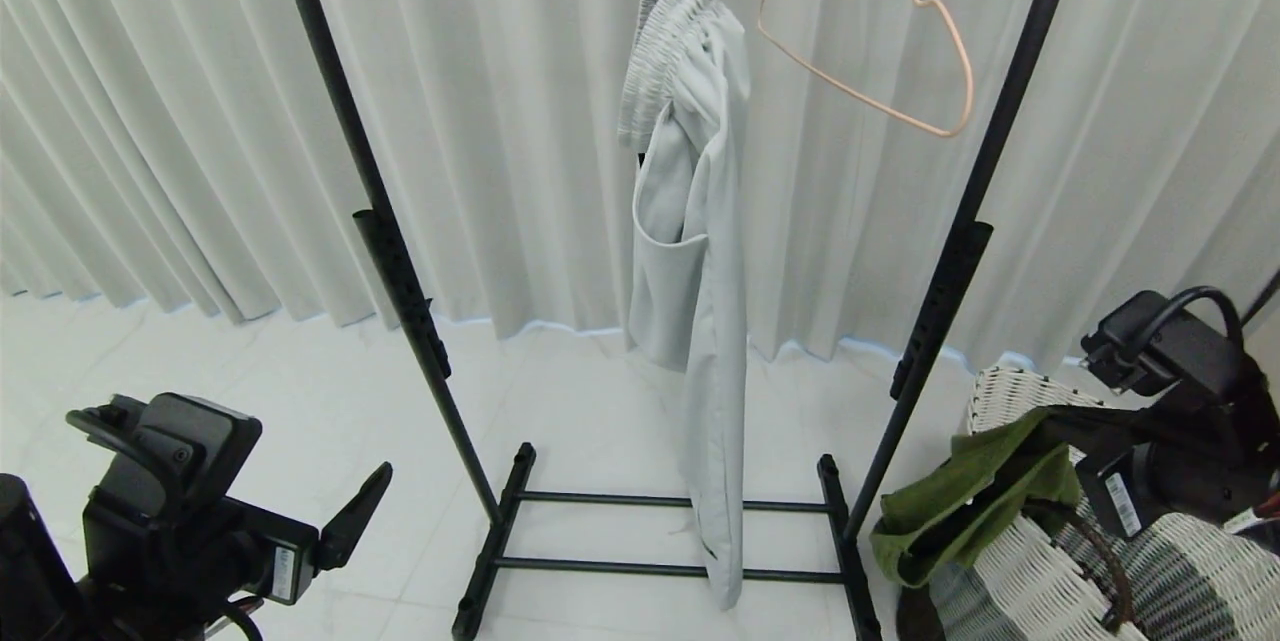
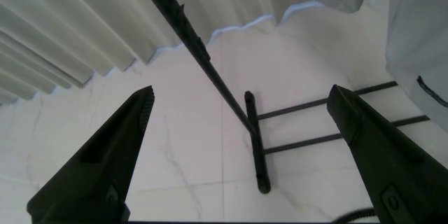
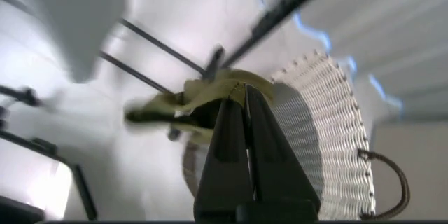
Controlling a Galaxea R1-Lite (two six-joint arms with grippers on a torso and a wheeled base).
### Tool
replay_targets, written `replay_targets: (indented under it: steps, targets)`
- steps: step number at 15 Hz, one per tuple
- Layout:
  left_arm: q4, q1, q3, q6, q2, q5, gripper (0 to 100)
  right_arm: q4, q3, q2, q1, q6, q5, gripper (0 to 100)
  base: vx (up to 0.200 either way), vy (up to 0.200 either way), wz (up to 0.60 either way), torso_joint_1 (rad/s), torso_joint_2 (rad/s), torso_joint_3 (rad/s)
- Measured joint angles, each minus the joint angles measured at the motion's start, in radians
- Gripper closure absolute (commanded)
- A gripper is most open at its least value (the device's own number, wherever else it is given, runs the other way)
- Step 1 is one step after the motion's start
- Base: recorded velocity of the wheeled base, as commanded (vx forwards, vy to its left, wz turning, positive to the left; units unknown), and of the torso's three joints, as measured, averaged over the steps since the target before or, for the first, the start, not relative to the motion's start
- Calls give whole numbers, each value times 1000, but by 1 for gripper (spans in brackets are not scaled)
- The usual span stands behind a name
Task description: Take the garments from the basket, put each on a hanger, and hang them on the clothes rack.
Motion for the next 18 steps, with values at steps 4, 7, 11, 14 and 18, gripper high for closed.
replay_targets:
  steps: [4, 7, 11, 14, 18]
  targets:
    - [0, -29, -4, 0, 15, 1, 0, 77, -68, -62, 60, -1, -11, 100, 0, 0, 0, 0, 0, 0]
    - [-1, -65, -8, 1, 17, 5, 0, 106, -116, -83, 102, -1, -12, 100, 0, 200, 0, -1, 5, 4]
    - [-1, -82, -25, 2, 21, 4, 0, 107, -143, -90, 146, -1, -12, 100, 0, 200, 0, 4, 2, 0]
    - [-2, -127, -30, -2, 28, 0, 0, 108, -173, -89, 185, 0, -12, 100, 0, 0, 0, 0, 0, 0]
    - [-1, -262, -71, -19, 81, -4, 0, 107, -221, -85, 240, 4, -12, 100, 0, 0, 0, 0, 0, 0]
